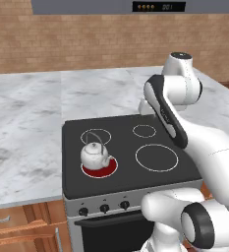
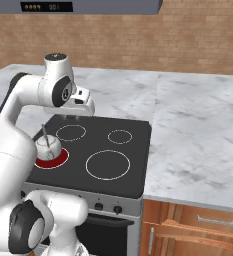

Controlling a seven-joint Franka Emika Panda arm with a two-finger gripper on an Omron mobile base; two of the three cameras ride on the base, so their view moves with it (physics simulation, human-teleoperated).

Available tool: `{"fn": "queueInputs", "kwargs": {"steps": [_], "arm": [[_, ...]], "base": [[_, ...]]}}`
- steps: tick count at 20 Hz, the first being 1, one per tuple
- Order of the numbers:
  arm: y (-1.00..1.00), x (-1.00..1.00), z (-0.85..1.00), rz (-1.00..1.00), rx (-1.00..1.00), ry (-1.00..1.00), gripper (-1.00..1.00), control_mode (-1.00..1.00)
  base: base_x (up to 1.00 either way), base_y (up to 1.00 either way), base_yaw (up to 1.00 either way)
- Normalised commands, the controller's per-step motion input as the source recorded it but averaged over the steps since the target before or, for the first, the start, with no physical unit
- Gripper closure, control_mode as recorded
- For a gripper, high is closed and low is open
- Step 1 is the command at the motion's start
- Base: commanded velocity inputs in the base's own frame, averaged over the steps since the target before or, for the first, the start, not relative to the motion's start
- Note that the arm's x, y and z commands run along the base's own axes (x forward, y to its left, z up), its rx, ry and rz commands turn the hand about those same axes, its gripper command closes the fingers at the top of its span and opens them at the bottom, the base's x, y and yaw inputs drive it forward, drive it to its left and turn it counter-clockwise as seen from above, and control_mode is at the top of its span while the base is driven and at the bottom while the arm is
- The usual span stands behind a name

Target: Turn off the front left burner of the stove.

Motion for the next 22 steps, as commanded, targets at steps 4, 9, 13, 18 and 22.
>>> {"fn": "queueInputs", "kwargs": {"steps": [4,9,13,18,22], "arm": [[0.04,-0.29,-0.01,0.04,-0.04,0.0,-1.0,-1.0],[0.4,-0.81,-0.13,0.2,-0.19,-0.05,-1.0,-1.0],[0.56,-0.71,-0.05,0.19,-0.23,-0.08,-1.0,-1.0],[0.11,-0.65,-0.04,0.14,-0.08,-0.05,-1.0,-1.0],[0.06,-0.52,-0.02,0.1,-0.08,-0.02,-1.0,-1.0]], "base": [[0.0,0.0,0.0],[0.0,0.0,0.0],[0.0,0.0,0.0],[0.0,0.0,0.0],[0.0,0.0,0.0]]}}
